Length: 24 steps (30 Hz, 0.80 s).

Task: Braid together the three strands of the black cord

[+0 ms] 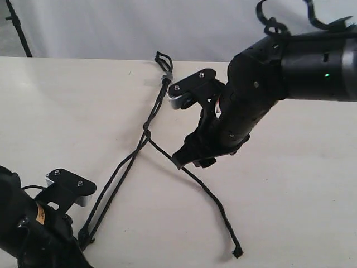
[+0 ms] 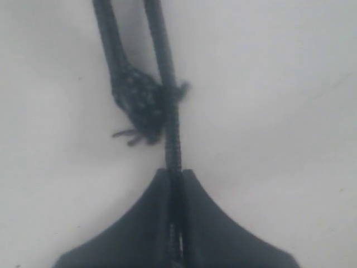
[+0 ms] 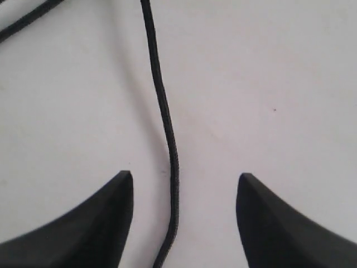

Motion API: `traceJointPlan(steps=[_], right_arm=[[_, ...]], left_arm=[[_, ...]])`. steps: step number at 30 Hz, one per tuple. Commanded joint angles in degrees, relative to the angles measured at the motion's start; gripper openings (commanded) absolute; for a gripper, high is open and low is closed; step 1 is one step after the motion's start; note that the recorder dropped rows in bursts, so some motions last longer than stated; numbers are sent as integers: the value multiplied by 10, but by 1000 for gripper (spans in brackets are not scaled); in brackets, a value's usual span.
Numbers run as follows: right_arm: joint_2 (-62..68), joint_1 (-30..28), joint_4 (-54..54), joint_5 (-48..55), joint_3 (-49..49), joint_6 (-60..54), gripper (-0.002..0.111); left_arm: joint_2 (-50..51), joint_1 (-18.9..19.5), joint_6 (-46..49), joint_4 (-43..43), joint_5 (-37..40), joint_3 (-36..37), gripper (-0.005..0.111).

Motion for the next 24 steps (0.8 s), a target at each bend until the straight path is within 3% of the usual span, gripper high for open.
traceJointPlan(steps=[1,11,18,24], right_arm=[[-18,-4,-2,-9,-1,-3,53],[-7,-4,62,-13,0,-45,53],[-7,-4,127,-13,0,-91,53],[-7,-4,271,-14,11,-240,53]], left_arm=[[-1,-2,17,0,26,2,0],[-139,-2,18,22,47,-31,0],[-172,-2,18,162,22,-40,0],[-171,-1,13,253,-25,-38,0]])
